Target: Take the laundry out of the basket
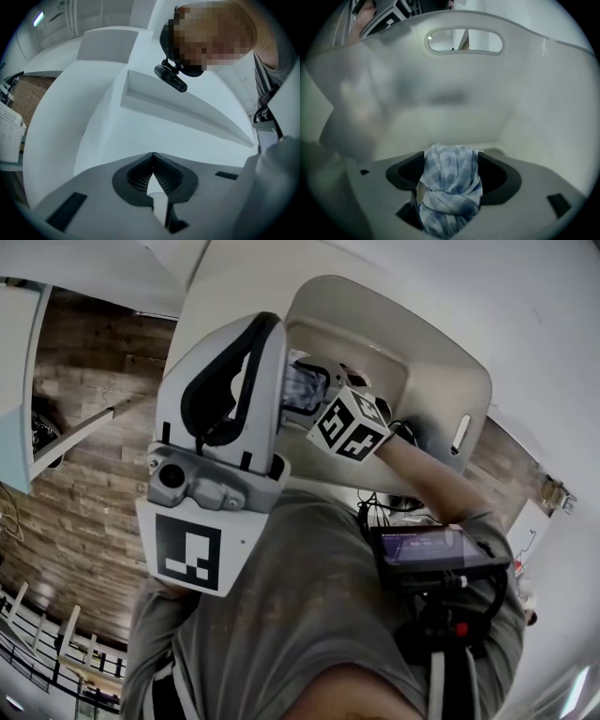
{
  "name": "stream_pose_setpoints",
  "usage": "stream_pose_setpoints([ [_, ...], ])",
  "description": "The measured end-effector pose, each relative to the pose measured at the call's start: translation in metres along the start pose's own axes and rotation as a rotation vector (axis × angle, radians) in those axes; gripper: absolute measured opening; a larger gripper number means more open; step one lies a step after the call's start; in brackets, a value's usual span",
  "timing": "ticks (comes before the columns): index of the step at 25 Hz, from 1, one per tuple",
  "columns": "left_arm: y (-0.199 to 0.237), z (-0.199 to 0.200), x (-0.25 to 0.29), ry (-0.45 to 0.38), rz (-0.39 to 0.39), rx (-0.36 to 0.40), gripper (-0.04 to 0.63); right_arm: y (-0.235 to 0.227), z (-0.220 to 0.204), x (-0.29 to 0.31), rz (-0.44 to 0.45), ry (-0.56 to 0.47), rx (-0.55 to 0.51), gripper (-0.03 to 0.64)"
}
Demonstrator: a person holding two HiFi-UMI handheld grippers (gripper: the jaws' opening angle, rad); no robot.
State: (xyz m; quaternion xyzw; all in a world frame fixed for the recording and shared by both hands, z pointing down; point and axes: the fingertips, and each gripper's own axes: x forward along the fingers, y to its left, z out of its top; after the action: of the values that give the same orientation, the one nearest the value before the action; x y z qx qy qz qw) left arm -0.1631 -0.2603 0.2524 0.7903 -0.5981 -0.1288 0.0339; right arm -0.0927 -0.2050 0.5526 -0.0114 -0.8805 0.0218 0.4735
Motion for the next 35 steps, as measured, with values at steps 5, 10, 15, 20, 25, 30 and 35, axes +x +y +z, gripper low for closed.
stream_pose_setpoints([
  [5, 0.003, 0.002, -0.006, -0.001, 0.019, 0.002, 0.008, -0.006, -0.009, 0.010, -0.025, 0.030, -0.015, 0.357],
  [10, 0.002, 0.006, -0.013, -0.008, 0.041, 0.016, 0.008, -0.006, -0.016, 0.014, -0.049, 0.057, -0.071, 0.274],
  [15, -0.004, 0.015, -0.025, -0.022, 0.052, 0.040, 0.008, -0.013, -0.006, 0.002, -0.060, 0.021, -0.026, 0.144],
  [20, -0.018, 0.024, -0.034, -0.035, 0.039, 0.061, 0.008, -0.030, 0.028, -0.033, -0.133, -0.084, -0.018, 0.095],
  [25, -0.038, 0.043, -0.046, -0.071, 0.005, 0.092, 0.008, -0.040, 0.068, -0.089, -0.260, -0.236, -0.013, 0.083],
  [30, -0.057, 0.061, -0.059, -0.107, -0.051, 0.121, 0.008, -0.041, 0.109, -0.148, -0.395, -0.417, 0.003, 0.081],
  [35, -0.091, 0.072, -0.079, -0.125, -0.115, 0.142, 0.008, -0.025, 0.144, -0.223, -0.516, -0.549, -0.022, 0.081],
])
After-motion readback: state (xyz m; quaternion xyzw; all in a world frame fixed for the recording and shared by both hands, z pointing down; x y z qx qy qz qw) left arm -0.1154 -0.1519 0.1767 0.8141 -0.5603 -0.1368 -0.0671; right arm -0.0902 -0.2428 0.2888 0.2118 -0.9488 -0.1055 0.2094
